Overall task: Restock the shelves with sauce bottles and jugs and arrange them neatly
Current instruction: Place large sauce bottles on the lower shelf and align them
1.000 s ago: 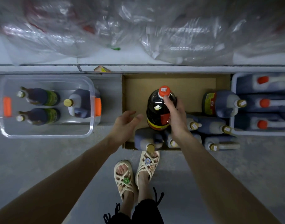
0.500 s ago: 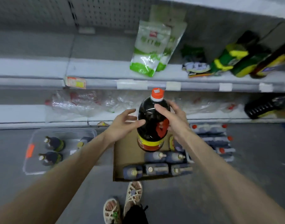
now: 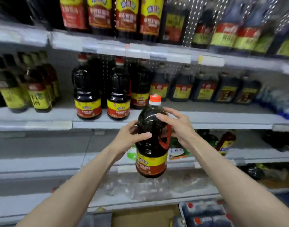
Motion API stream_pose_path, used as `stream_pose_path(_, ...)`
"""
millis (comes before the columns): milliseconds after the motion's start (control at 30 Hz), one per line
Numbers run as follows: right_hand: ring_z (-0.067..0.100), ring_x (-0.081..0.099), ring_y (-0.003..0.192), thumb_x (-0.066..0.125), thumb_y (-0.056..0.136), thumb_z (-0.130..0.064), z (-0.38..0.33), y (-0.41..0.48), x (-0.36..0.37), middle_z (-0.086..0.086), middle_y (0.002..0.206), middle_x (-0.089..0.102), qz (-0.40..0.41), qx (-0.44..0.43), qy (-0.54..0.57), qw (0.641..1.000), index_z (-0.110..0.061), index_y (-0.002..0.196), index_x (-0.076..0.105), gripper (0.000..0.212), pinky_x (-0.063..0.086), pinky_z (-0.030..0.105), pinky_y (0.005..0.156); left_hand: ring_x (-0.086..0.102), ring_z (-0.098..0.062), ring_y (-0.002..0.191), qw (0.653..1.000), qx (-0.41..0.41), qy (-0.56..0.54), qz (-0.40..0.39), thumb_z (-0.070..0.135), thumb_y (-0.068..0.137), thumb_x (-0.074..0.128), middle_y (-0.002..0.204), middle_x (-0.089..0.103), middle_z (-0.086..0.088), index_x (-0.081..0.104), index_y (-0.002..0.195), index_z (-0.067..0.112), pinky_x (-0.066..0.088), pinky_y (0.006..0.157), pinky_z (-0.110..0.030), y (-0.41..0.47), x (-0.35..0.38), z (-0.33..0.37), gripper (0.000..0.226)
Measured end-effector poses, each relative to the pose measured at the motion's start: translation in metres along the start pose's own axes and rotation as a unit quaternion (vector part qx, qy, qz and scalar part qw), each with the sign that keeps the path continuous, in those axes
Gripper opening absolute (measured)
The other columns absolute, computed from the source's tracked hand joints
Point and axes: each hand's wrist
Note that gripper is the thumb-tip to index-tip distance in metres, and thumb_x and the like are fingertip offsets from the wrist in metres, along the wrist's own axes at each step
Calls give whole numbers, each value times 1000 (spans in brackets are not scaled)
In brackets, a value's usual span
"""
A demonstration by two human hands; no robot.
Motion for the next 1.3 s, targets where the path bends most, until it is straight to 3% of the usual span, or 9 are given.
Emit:
stream_pose_path(133, 15, 72, 84, 81, 74, -14, -37, 19, -10, 4, 111, 71, -27, -44, 21, 998, -20, 129, 59, 59, 58, 30, 68, 66, -13, 106, 998, 38, -8, 56, 20, 61, 89, 114, 70, -3, 60, 125, 14, 52, 87, -26, 22, 5, 41, 71)
stream_pose_path(233, 17, 69, 96, 80, 75, -8, -52, 43, -20, 8, 119, 68, -57, -61, 17, 996, -16, 135, 55, 65, 57, 28, 72, 67, -17, 105, 993, 44, -19, 105, 30, 50, 94, 111, 72, -4, 60, 125, 11, 51, 96, -37, 38, 14, 54, 85)
stream_pose_path(367, 23, 66, 106, 78, 78, -11, -63, 76, -37, 10, 120, 67, -105, -86, -3, 991, -19, 140, 49, 69, 55, 34, 82, 69, -17, 101, 981, 73, -19, 176, 11, 60, 89, 104, 73, -2, 67, 102, 25, 52, 91, -33, 66, 31, 65, 49)
stream_pose_path(533, 25, 64, 108, 74, 83, -17, -70, 123, -56, 2, 125, 65, -151, -75, -17, 985, -30, 144, 43, 70, 41, 70, 94, 65, -9, 98, 968, 96, -1, 231, 5, 62, 88, 103, 69, 3, 61, 106, 23, 51, 82, -22, 103, 45, 79, 55)
stream_pose_path(667, 25, 63, 111, 71, 85, -10, -69, 157, -58, 1, 123, 64, -182, -53, 42, 981, -30, 143, 44, 67, 50, 59, 92, 62, -14, 105, 963, 91, 1, 255, 7, 62, 88, 113, 65, -3, 52, 131, 13, 50, 86, -26, 131, 43, 80, 78)
stream_pose_path(900, 22, 61, 115, 71, 83, -6, -63, 203, -51, 7, 125, 64, -158, -83, 48, 983, -23, 142, 47, 66, 48, 51, 99, 61, -4, 97, 958, 101, 26, 269, 4, 60, 88, 99, 64, 9, 56, 122, 12, 49, 74, -16, 174, 27, 77, 70)
stream_pose_path(1100, 13, 64, 103, 71, 84, -6, -62, 231, -42, 1, 114, 67, -153, -82, 27, 984, -21, 140, 48, 63, 54, 41, 87, 58, 4, 87, 954, 101, 45, 277, 5, 62, 87, 96, 60, 13, 52, 129, 6, 48, 65, -9, 198, 14, 71, 75)
stream_pose_path(1233, 6, 61, 95, 71, 85, -10, -65, 246, -34, -7, 106, 66, -163, -76, 2, 984, -28, 139, 48, 62, 55, 43, 78, 58, -7, 102, 952, 99, 67, 282, 14, 63, 88, 111, 62, 4, 51, 130, 6, 48, 80, -14, 209, 1, 67, 77)
stream_pose_path(1300, 9, 60, 98, 70, 85, -12, -62, 251, -32, -9, 105, 65, -159, -63, 13, 985, -31, 138, 50, 60, 54, 47, 79, 61, -8, 103, 953, 91, 63, 281, 14, 64, 88, 106, 63, 9, 55, 125, 11, 50, 81, -19, 213, -4, 63, 69)
Point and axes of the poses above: each hand's wrist, its own y-axis towards the middle knuckle, its own x-axis out of the palm, z = x × y
